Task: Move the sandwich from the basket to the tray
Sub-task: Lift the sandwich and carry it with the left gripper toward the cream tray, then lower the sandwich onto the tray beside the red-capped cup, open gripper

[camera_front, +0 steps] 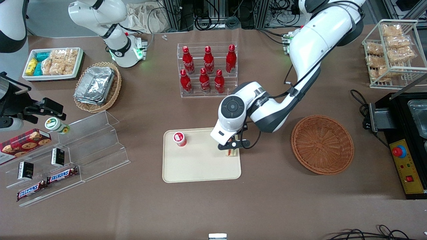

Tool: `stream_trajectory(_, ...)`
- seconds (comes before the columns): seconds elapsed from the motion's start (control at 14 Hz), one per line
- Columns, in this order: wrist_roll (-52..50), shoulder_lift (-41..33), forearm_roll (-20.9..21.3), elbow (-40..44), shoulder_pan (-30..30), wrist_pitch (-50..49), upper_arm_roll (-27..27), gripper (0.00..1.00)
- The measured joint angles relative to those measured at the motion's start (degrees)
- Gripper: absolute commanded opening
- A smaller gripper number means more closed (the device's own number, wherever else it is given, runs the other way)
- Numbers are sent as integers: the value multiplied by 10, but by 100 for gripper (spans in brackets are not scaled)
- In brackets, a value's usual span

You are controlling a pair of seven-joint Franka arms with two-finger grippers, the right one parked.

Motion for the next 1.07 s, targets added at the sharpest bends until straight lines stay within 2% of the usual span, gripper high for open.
stream_trajectory(0.36, 0, 27, 13, 2, -44, 36, 55, 0)
stream_trajectory(0.43, 0, 31, 13, 3, -50, 41, 60, 23)
stream_trajectory(0.5, 0, 33, 13, 4, -53, 43, 61, 91)
stream_trajectory(0.57, 0, 33, 13, 7, -53, 43, 61, 100)
stream_trajectory(0.93, -9, 27, 13, 24, -52, 43, 63, 100)
stream_trajectory(1.07, -9, 5, 13, 29, -50, 12, 63, 100)
